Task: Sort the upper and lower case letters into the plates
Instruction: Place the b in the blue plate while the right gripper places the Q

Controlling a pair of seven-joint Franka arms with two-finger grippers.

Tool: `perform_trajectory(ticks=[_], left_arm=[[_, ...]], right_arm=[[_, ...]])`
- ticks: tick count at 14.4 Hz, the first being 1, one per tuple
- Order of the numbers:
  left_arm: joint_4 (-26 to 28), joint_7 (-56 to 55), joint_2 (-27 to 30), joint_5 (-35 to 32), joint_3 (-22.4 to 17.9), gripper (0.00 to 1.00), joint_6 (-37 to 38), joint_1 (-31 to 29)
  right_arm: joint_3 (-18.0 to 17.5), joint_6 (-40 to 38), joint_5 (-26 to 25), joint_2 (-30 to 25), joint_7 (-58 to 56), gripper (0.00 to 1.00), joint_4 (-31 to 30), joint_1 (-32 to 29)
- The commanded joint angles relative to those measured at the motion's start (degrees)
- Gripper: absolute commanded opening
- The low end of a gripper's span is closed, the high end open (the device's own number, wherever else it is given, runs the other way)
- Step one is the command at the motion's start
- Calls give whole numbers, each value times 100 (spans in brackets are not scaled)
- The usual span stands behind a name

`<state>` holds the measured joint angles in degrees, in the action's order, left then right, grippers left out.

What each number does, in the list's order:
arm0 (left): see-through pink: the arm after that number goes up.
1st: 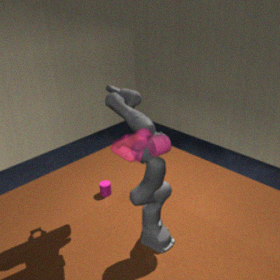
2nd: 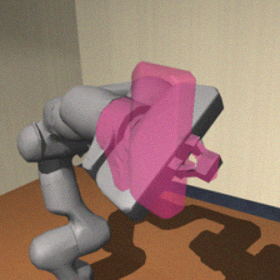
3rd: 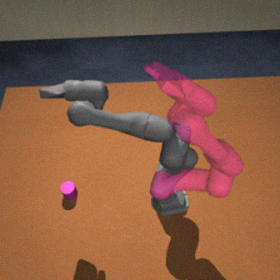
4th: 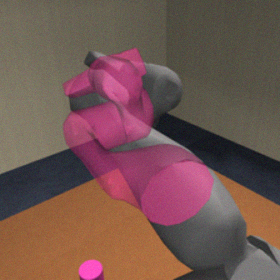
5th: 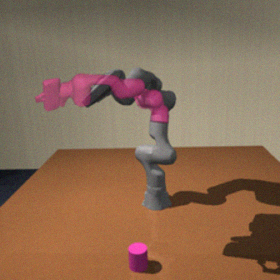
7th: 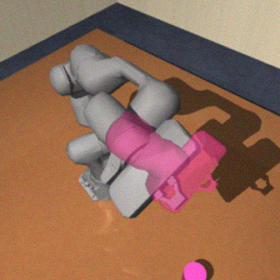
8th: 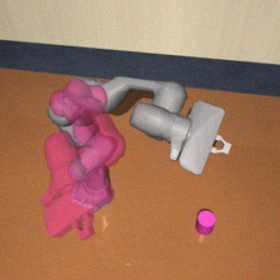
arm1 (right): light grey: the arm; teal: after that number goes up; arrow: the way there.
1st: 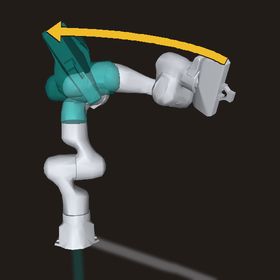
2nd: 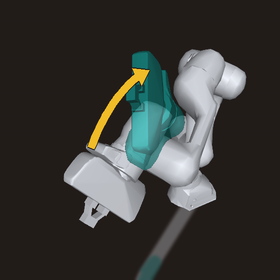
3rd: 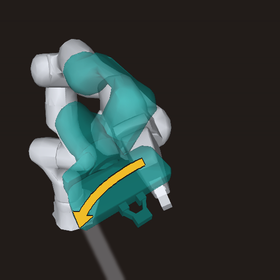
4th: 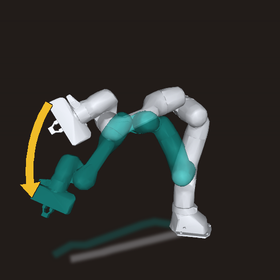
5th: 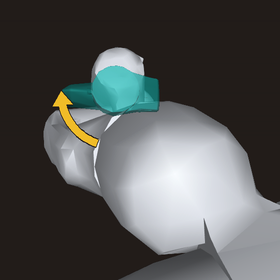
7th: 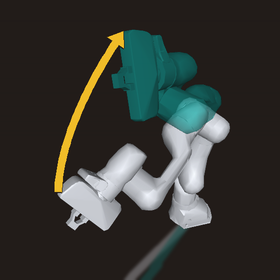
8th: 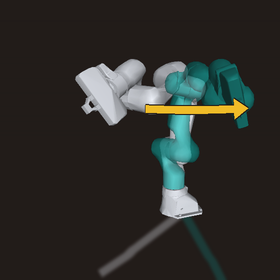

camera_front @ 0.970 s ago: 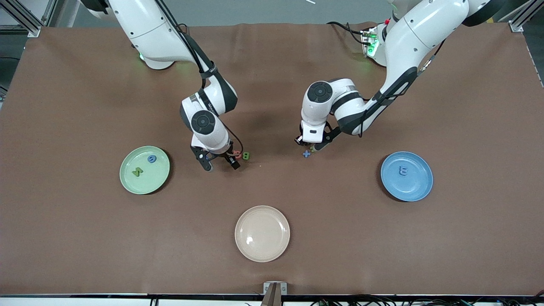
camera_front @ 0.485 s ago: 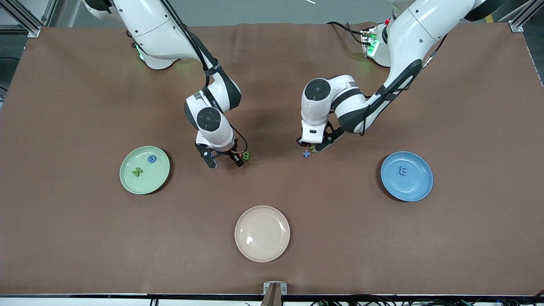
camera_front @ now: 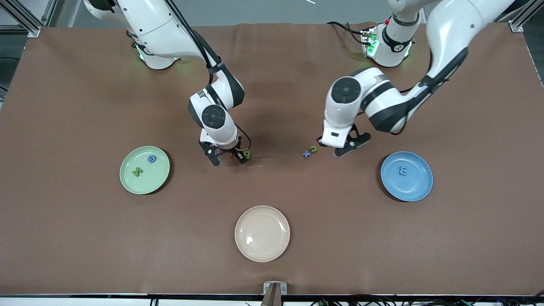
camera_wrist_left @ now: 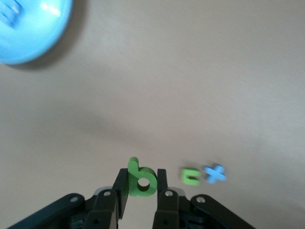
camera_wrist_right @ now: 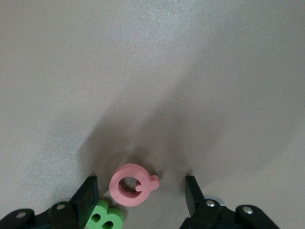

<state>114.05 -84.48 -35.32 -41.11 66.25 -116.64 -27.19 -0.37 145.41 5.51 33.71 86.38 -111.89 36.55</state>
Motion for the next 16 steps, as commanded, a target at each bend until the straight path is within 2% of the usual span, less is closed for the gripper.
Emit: perform_trajectory(ticks=[1,3,4,5,9,11,14,16], left_arm=[[187,885,61,50,448,0,395,-767],[328,1493,52,59,599,0,432,-1365],[381,1748,52,50,617,0,432,-1585],[451,1985,43,50,617,0,432,-1779],[741,2743,8,-125,600,0,222,-2457],[987,2831,-36,-598,582,0,-50,-2746],[1085,3365,-159,-837,564,0,-367,-3273],[1076,3849,-177,-925,259,0,-683,-3389]], right_arm=[[54,-30,38,83,46,47,53,80],[54,-73,29,75,-16,17,53,36],[54,-74,-5,74,-42,7,53,10],[80,-74,-32,57,-112,3,62,-25],[89,-441,-23,-214,-1244,1,71,-586],[89,-976,-32,-496,-1999,1,62,-1051],[81,-1584,-23,-804,-3247,1,80,-1878],[89,-1551,-23,-761,-3959,1,220,-2300]])
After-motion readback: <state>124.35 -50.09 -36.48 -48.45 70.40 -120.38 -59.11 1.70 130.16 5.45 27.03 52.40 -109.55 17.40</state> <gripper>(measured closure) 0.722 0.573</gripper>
